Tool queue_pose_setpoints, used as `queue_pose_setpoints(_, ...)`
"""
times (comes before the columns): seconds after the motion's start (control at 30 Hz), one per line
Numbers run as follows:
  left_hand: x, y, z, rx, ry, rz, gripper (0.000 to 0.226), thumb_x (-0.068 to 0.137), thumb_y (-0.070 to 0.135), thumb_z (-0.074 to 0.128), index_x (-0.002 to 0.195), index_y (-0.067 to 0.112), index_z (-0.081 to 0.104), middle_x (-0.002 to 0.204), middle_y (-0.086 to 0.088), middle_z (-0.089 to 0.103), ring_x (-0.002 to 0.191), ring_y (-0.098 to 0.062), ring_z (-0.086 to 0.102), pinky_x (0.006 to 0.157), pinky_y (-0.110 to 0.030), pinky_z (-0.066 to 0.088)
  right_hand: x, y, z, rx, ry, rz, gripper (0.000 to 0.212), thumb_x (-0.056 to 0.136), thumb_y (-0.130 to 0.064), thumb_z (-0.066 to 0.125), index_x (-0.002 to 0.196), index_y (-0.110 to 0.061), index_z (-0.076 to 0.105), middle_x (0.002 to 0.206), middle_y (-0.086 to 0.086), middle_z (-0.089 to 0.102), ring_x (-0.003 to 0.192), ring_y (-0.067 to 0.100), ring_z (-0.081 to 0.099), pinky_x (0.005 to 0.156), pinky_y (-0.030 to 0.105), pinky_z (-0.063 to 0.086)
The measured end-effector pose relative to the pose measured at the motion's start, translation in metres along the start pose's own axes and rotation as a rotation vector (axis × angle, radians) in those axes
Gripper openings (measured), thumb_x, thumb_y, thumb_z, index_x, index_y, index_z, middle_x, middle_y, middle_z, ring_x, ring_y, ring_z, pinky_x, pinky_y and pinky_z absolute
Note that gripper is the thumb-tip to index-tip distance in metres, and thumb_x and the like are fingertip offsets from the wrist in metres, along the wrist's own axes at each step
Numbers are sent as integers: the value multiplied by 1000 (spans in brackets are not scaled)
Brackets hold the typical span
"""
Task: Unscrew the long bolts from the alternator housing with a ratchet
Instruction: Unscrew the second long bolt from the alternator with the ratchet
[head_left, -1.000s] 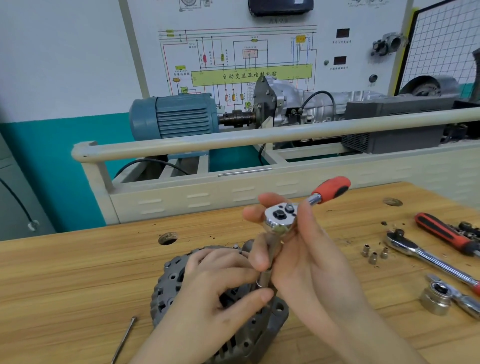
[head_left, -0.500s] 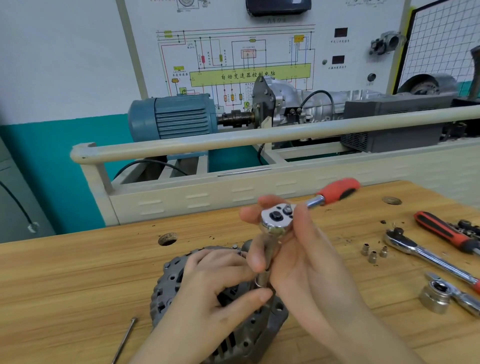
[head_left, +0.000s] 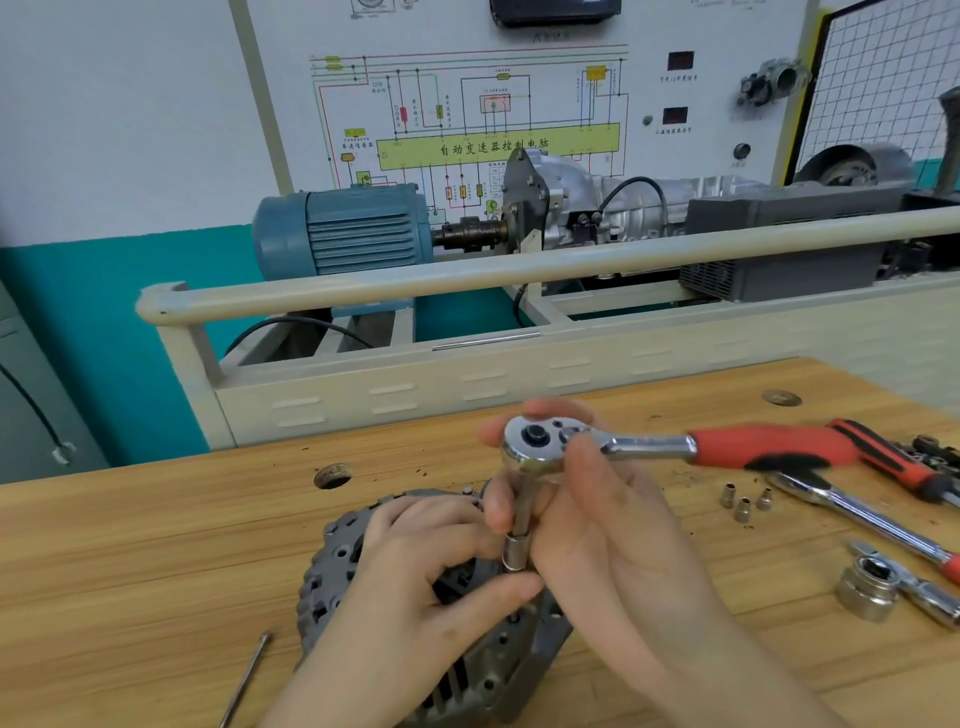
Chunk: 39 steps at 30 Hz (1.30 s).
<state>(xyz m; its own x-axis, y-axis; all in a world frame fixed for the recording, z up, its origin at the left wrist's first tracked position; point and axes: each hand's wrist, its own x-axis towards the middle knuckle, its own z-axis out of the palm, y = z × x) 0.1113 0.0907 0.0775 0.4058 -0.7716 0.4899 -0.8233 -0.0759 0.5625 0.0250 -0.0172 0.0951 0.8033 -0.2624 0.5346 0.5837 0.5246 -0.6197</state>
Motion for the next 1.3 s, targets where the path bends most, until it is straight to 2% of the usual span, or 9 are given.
queue_pose_setpoints(0.13, -1, -2, -1, 88, -59, 39, 61, 65, 72, 32, 97, 34, 68, 102, 30, 58, 115, 15, 34, 101, -11, 11, 2, 0, 0, -19, -1, 28, 34, 76, -43, 67, 100, -19, 68, 93, 3, 70, 65, 12, 62, 65, 23, 50)
queue_pose_setpoints(0.23, -1, -2, -1, 67, -42, 35, 62, 64, 72, 35, 90, 28, 71, 100, 27, 61, 115, 14, 36, 101, -11, 12, 2, -1, -1, -11, -11, 49, 36, 75, -44, 69, 101, -19, 69, 92, 4, 70, 64, 12, 62, 65, 22, 50)
queue_pose_setpoints(0.37, -1, 1, 0, -22, 16, 23, 47, 61, 66, 48, 75, 26, 68, 107, 33, 52, 106, 18, 39, 92, -4, 17, 0, 0, 1, -40, -21, 43, 35, 67, -40, 77, 94, -19, 70, 90, 2, 70, 65, 11, 62, 64, 23, 50)
queue_pose_setpoints(0.57, -1, 3, 0, -29, 37, 13, 55, 58, 67, 47, 84, 25, 71, 115, 40, 41, 106, 28, 30, 85, 5, 13, -3, 0, 2, -39, -10, 21, 36, 59, -35, 84, 89, -22, 69, 90, 4, 69, 66, 13, 62, 67, 23, 50)
queue_pose_setpoints(0.77, -2, -2, -1, 60, -43, 41, 57, 66, 71, 36, 94, 33, 68, 105, 28, 58, 114, 15, 36, 100, -10, 13, 2, -1, 1, -15, 32, 13, 34, 67, -41, 77, 92, -20, 69, 85, 6, 69, 62, 13, 60, 62, 24, 50)
queue_pose_setpoints(0.9, 0, -1, 1, 18, -11, 25, 57, 61, 77, 42, 78, 31, 72, 104, 29, 57, 108, 12, 43, 98, -15, 18, 2, -3, 0, -5, 62, 13, 36, 58, -38, 83, 87, -21, 71, 85, 4, 69, 60, 14, 60, 60, 25, 50)
queue_pose_setpoints(1.03, 1, 2, 1, -6, 34, 10, 32, 56, 82, 44, 65, 55, 60, 94, 39, 53, 99, 19, 42, 89, -5, 18, -1, -3, 3, -52, 86, -5, 39, 48, -33, 89, 79, -22, 69, 84, 4, 69, 59, 15, 61, 59, 25, 50)
queue_pose_setpoints(1.2, -1, -1, 3, -18, 63, -25, 52, 54, 70, 49, 71, 26, 73, 110, 37, 48, 104, 23, 36, 87, 2, 14, 0, -3, 2, -47, 50, -4, 34, 58, -36, 83, 86, -21, 70, 89, 4, 70, 63, 15, 62, 61, 25, 50)
queue_pose_setpoints(1.3, -1, -1, 2, -12, 38, 3, 61, 55, 79, 45, 74, 28, 70, 109, 32, 51, 106, 17, 39, 89, 0, 15, 1, -3, 0, -80, 7, 16, 31, 72, -43, 71, 94, -22, 69, 94, 2, 70, 66, 12, 61, 64, 24, 50)
